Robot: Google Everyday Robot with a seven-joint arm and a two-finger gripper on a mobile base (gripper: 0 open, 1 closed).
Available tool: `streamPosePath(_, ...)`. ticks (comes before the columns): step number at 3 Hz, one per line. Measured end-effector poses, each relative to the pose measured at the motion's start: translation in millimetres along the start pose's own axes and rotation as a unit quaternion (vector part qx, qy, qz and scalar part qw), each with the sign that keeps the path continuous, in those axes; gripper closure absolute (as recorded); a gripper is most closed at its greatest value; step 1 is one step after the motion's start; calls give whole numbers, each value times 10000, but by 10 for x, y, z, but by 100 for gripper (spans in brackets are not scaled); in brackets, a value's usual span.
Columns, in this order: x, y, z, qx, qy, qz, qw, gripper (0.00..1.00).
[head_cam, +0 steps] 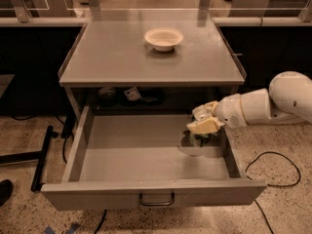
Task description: Place green can into top drawer
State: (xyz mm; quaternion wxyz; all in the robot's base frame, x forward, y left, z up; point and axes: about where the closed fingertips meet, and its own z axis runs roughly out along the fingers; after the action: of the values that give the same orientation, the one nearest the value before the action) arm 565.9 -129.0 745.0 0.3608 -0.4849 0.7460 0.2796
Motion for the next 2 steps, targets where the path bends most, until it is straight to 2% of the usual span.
streamPosePath(1,210,47,200,26,-92,16,10000,100)
streamPosePath(2,358,56,405,268,-312,4,9992,100)
